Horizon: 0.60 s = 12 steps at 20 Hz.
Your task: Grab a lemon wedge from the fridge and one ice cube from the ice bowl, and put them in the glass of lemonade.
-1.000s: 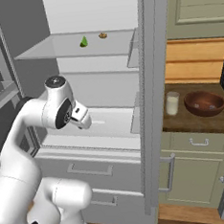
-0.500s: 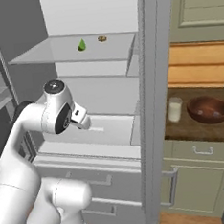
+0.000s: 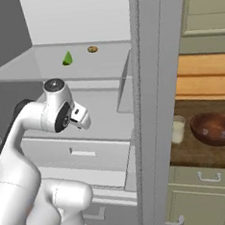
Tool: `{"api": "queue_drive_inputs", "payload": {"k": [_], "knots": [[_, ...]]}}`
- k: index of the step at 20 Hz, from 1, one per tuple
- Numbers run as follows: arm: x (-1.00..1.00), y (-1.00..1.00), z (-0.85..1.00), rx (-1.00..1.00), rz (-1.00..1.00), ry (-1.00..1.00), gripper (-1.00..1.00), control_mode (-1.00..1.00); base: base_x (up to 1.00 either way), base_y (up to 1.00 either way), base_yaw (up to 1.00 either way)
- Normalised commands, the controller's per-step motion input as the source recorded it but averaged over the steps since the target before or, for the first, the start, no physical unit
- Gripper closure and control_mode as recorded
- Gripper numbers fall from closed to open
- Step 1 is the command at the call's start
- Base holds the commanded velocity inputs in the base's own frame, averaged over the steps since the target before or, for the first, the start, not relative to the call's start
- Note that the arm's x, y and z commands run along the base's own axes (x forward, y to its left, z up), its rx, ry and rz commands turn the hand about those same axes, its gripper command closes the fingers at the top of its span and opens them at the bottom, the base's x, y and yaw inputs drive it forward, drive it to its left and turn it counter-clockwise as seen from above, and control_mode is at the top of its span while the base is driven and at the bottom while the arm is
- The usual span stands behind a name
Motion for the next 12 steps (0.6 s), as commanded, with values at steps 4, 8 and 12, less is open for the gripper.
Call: {"api": "queue_drive_inputs", "payload": {"k": [4,8,12], "knots": [[-0.08,0.02,0.25,0.00,0.00,-0.07,-1.00,-1.00,0.30,0.31,-0.03],[-0.90,-0.06,1.00,0.00,0.00,-0.43,-1.00,-1.00,0.00,0.00,0.00],[-1.00,-0.10,1.00,-0.01,0.00,-0.56,-1.00,-1.00,0.00,0.00,0.00]]}}
